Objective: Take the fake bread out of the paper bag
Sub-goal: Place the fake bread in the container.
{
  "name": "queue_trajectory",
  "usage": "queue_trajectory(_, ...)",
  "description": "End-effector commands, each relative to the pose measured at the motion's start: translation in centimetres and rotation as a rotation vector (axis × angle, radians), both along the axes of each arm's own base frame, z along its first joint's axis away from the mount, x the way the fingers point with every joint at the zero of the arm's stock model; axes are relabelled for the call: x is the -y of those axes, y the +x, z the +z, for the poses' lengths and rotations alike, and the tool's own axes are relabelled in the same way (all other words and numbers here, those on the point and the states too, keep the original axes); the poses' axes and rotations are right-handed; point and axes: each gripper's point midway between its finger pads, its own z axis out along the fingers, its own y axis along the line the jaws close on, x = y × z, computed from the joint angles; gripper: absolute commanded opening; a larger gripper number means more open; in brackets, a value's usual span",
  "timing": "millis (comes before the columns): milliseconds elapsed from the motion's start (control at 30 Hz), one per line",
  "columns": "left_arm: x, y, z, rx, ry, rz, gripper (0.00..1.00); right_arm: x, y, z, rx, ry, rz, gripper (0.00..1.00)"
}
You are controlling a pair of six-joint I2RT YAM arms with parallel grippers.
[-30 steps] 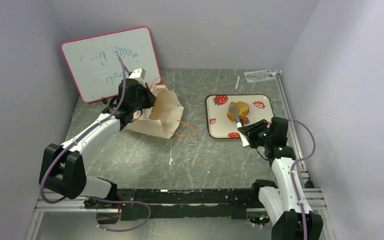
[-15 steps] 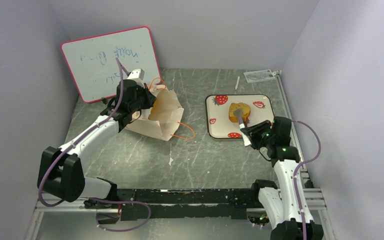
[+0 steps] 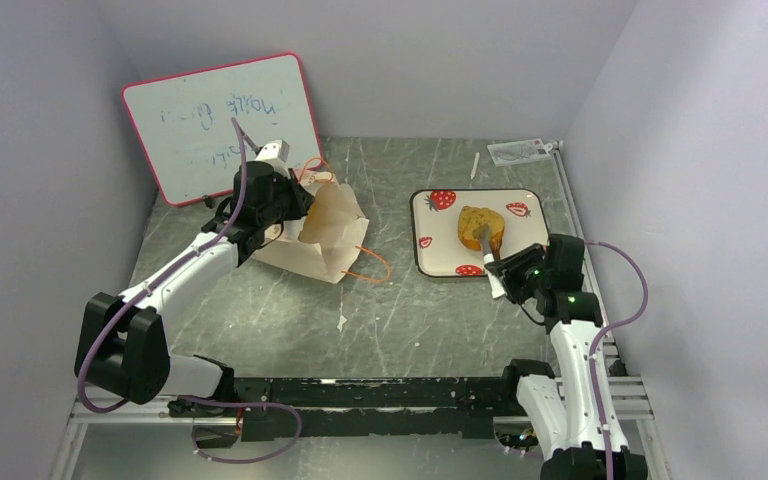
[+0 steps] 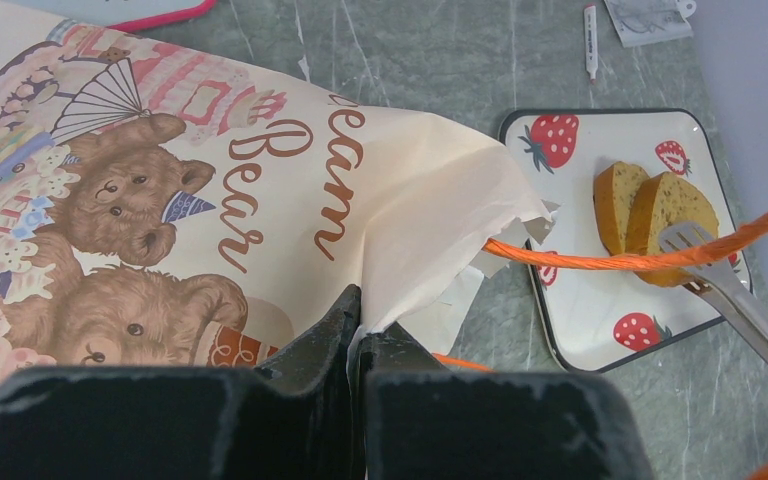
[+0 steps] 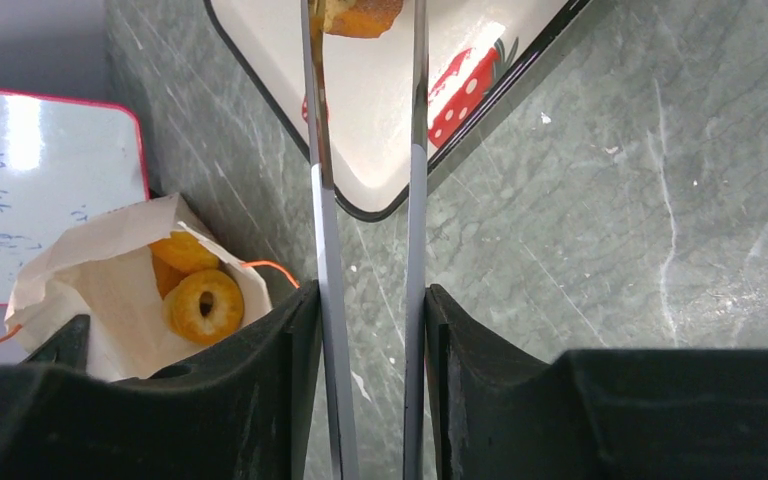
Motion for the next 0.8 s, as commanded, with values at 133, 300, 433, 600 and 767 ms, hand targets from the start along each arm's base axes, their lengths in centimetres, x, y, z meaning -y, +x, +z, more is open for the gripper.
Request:
queue_trajectory(133,0.5,0.4,2.1,0.063,-0.045,-0.022,0.07,0.9,0.1,1.6,0.063,-0.041,-0.033,0.27)
queue_trajectory(300,0.6,0.4,2.1,0.061,-0.046,-0.023,0.07,0.3,1.3,2.9,0.151,-0.019,-0.004,0.17)
queue_trajectory(433,0.6,0.5,1.9,0.058,-0.044,-0.021,0.07,-0.2,2.3,4.6,0.234,-0.007,0.029,0.15)
queue_trajectory(600,0.5,0.6,1.7,0.057,-0.040,-0.018,0.07,-1.0,3.3,5.5,0.285,0.022,0.078,0.15)
queue_trajectory(767,0.5,0.7,1.6,0.053,-0.035,-0.017,0.07,-1.4,3.7,4.9,0.284,0.034,0.107,0.15)
